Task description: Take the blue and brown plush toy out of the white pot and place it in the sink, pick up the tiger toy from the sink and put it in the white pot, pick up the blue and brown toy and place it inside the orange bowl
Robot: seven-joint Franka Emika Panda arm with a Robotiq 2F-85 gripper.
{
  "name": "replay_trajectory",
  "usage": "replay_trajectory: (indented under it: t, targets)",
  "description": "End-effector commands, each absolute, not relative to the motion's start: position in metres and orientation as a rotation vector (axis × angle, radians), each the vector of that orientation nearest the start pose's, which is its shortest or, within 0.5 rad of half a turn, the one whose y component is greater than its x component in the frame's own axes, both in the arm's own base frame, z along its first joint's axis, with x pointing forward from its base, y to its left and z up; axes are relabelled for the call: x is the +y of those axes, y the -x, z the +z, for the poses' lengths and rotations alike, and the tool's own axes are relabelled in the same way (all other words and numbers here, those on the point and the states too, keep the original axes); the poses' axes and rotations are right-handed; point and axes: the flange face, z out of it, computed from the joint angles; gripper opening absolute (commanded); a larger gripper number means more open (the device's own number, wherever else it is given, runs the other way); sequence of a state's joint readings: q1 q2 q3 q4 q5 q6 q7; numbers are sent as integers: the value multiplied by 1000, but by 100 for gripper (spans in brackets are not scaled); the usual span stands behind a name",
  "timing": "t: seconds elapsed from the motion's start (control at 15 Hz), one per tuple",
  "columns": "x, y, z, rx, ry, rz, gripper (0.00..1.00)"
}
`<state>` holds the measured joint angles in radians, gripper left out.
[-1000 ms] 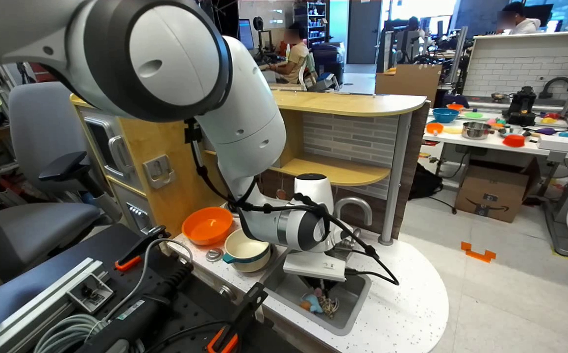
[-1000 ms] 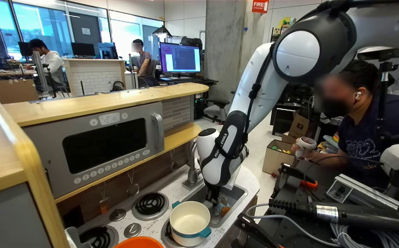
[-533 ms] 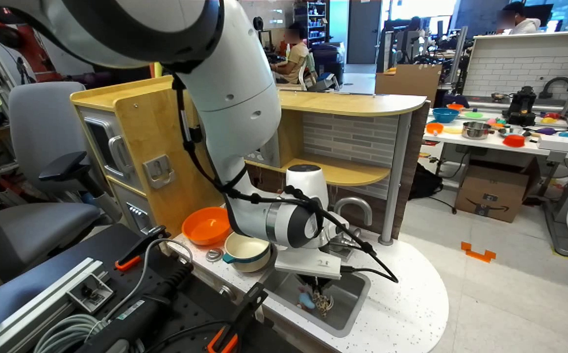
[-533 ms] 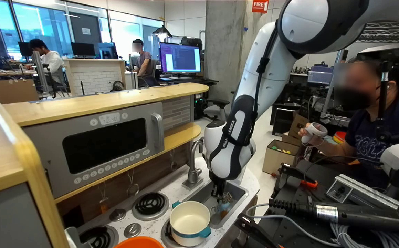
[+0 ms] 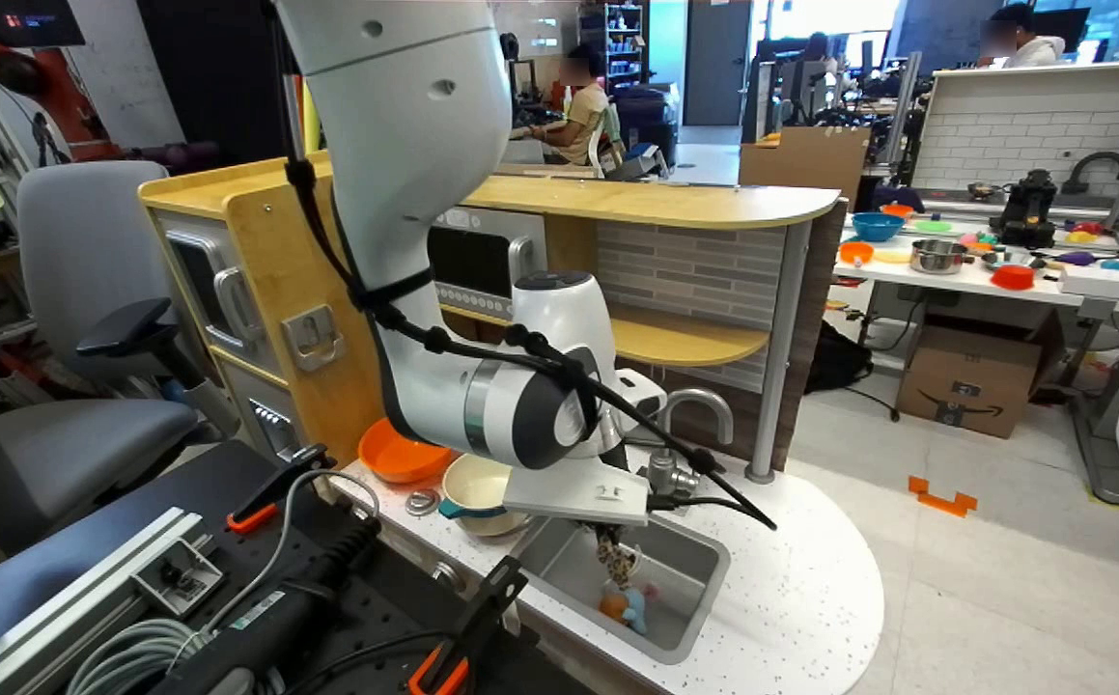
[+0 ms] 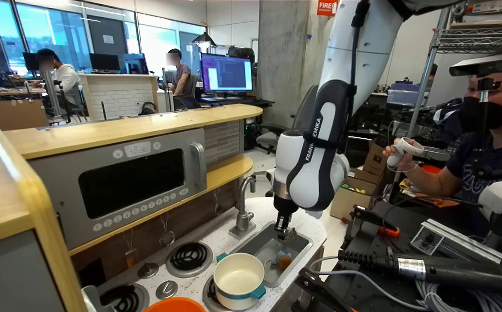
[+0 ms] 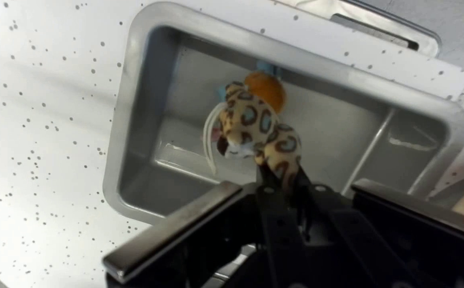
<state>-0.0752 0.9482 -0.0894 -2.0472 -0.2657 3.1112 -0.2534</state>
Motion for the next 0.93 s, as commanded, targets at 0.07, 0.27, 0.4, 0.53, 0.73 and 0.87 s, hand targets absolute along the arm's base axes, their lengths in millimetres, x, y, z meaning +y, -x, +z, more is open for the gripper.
replay_trajectory:
  t: [0.07, 0.27, 0.4, 0.53, 0.73, 0.87]
  targets:
    - [-44, -492, 50, -666, 3133, -148, 3]
    - [-15, -477, 83, -680, 3088, -162, 3]
    - [6, -468, 101, -698, 3062, -176, 3]
    - [28, -462, 116, -715, 3040, -178, 3]
    - [58, -452, 130, -739, 3015, -143, 3]
    - [77, -443, 139, -768, 3004, -113, 3]
